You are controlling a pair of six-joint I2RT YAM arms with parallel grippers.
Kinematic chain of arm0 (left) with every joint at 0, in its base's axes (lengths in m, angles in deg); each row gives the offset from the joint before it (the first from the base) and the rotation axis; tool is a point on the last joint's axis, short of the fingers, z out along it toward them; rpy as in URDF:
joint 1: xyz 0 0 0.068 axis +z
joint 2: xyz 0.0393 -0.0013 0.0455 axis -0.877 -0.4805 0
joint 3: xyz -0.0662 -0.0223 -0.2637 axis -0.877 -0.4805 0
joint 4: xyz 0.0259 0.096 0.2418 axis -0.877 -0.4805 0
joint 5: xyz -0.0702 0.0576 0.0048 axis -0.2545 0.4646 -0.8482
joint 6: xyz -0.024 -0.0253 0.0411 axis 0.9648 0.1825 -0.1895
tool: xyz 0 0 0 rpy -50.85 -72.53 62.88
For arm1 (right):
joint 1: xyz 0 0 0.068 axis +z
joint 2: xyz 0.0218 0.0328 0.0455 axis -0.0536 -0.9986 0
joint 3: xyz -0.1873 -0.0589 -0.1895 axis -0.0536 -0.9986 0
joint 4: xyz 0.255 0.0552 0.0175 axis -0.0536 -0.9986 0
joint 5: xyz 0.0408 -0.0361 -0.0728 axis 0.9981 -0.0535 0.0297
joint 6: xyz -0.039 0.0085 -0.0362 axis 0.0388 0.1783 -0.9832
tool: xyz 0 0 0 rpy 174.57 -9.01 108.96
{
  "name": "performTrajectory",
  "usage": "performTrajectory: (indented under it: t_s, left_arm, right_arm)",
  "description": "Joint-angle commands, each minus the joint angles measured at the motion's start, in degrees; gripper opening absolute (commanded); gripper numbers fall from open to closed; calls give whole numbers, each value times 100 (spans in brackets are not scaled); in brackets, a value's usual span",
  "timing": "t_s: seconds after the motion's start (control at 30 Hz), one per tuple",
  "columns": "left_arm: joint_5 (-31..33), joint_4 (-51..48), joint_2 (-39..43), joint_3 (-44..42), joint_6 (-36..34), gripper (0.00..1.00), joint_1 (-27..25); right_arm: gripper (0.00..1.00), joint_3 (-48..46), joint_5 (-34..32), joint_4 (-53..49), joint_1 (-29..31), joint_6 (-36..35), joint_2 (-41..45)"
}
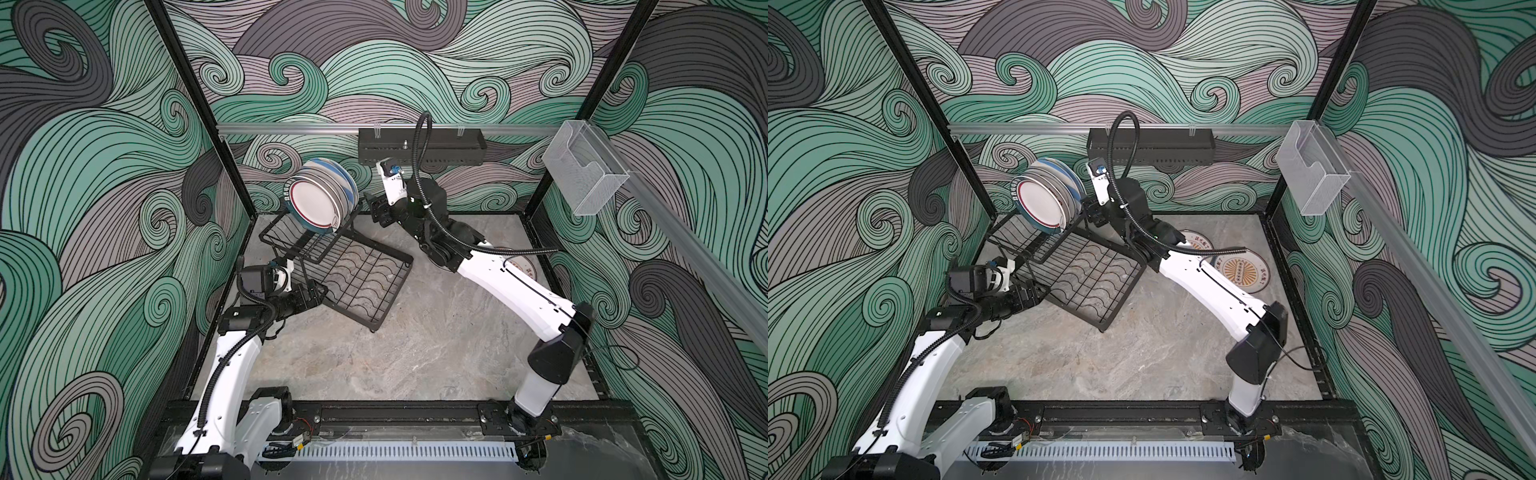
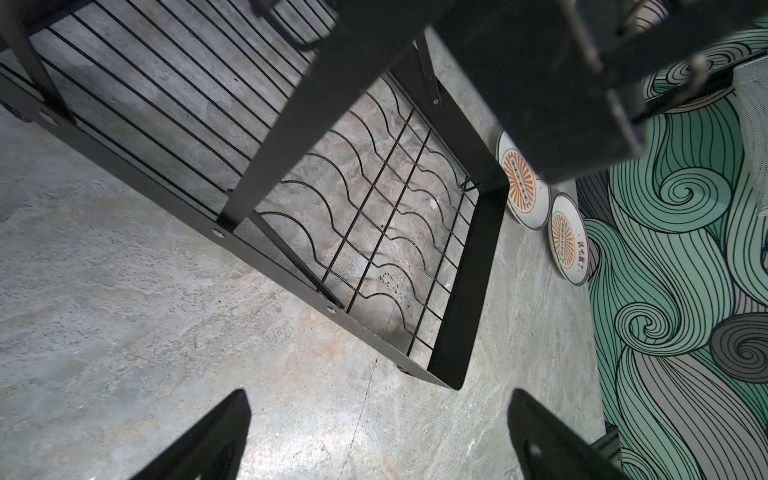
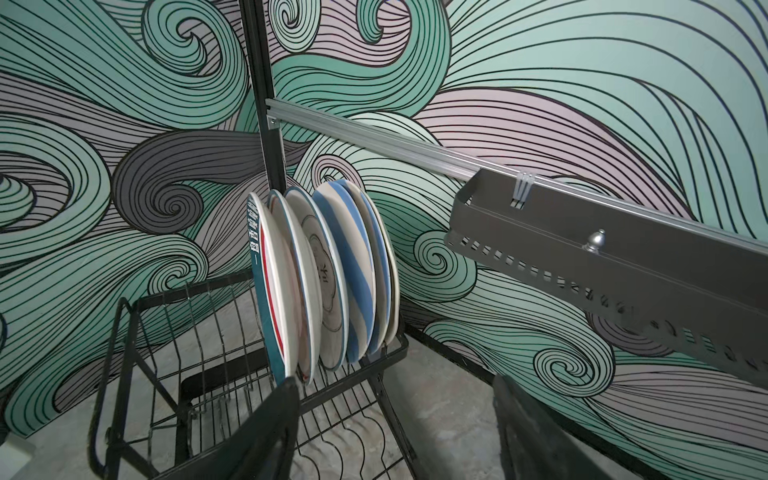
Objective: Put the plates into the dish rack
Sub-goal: 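Open the right gripper and draw it back toward the sunburst plates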
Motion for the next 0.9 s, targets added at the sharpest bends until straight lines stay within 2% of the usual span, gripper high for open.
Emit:
performTrajectory:
  t_s: [0.0, 0.1, 0.17, 0.27, 0.37, 0.47, 0.57, 0.67, 0.77, 0.87]
  left_arm:
    - [486, 28, 277, 136, 48, 99, -175]
    - [836, 9, 212, 555, 19, 99, -568]
    - [961, -15, 150, 702, 78, 98, -865]
    - [1173, 147, 136, 625, 218, 99, -1388]
    - [1197, 547, 58, 434, 424, 99, -1880]
    - [1237, 933, -116, 330, 521, 99, -2340]
    - [1393, 1160, -336, 316, 508, 99, -2720]
    - [1331, 1360, -562, 337, 452, 98, -2919]
    - [1130, 1451, -756, 393, 388, 99, -3011]
    - [1041, 1331, -876, 500, 290, 99, -3060]
  right_arm:
    - [75, -829, 609, 8, -379, 542, 497]
    - [75, -1907, 1670, 151, -1213, 1470, 1002]
    - [76, -2648, 1882, 190, -1670, 1799, 1345]
    - [77, -3451, 1549, -261, -2180, 1712, 1924]
    - [78, -3955, 755, -799, -2498, 1484, 2435]
    - [80, -4293, 485, -1296, -2993, 1449, 2722]
    - [82, -4512, 877, -1637, -3538, 1516, 2859]
    - [84, -4714, 880, -1691, -3868, 1609, 2952]
    - [87, -4676, 1013, -1740, -4139, 1644, 2752]
    - [87, -4169, 1352, -2228, -4353, 1521, 2246]
